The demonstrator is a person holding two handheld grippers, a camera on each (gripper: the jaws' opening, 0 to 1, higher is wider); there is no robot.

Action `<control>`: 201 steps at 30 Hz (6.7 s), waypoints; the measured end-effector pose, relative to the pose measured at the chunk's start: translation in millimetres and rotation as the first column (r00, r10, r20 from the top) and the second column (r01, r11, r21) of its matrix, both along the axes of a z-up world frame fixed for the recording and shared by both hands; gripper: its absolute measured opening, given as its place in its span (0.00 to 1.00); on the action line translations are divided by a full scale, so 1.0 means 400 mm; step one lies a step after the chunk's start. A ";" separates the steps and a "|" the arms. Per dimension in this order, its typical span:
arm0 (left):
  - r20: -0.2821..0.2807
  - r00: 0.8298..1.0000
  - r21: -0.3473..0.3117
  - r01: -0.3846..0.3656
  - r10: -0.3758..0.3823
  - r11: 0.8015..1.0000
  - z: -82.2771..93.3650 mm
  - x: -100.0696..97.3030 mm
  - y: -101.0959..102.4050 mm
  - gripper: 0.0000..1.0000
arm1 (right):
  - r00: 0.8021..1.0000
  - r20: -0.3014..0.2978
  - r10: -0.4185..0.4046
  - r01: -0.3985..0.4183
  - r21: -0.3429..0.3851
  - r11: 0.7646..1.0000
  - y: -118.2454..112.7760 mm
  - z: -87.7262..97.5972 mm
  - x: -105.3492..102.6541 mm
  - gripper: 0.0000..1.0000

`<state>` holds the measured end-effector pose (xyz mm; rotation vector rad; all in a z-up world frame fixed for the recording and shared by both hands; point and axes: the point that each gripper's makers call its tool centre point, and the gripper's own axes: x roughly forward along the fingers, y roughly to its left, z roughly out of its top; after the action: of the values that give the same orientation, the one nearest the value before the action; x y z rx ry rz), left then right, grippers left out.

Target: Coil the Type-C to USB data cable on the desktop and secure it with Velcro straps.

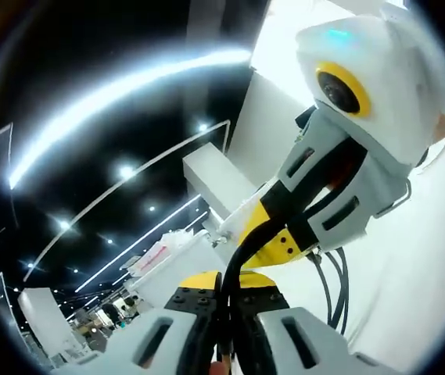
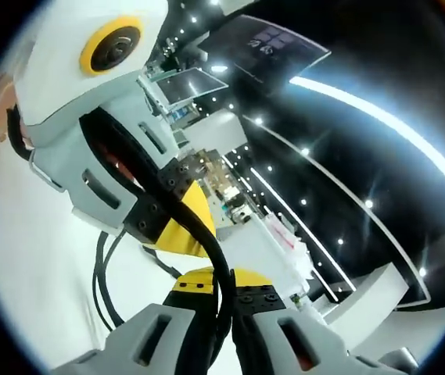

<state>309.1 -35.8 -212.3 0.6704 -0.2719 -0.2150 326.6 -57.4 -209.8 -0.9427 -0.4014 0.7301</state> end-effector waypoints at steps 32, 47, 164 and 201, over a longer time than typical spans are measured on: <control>-0.477 0.866 -0.322 -0.015 -0.148 0.946 -0.226 0.257 0.330 0.07 | 0.808 -0.415 0.418 -0.287 0.343 0.895 0.225 -0.068 0.031 0.15; -0.522 0.849 -0.283 -0.084 -0.080 0.955 -0.268 0.289 0.357 0.07 | 0.865 -0.469 0.177 -0.239 -0.074 0.968 0.313 -0.339 0.138 0.13; -0.691 0.669 -0.144 0.243 -0.273 0.959 -0.396 0.172 0.083 0.02 | 0.705 -0.616 0.351 -0.183 0.319 0.930 0.112 -0.336 0.043 0.00; -0.517 0.789 -0.081 0.342 -0.333 0.936 -0.379 0.085 -0.052 0.02 | 0.669 -0.743 -0.009 0.208 0.175 0.962 -0.011 -0.409 0.144 0.09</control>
<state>343.3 -56.6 -363.8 0.5498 0.1446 -0.7364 384.1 -61.9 -373.2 -0.3606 0.2904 0.8632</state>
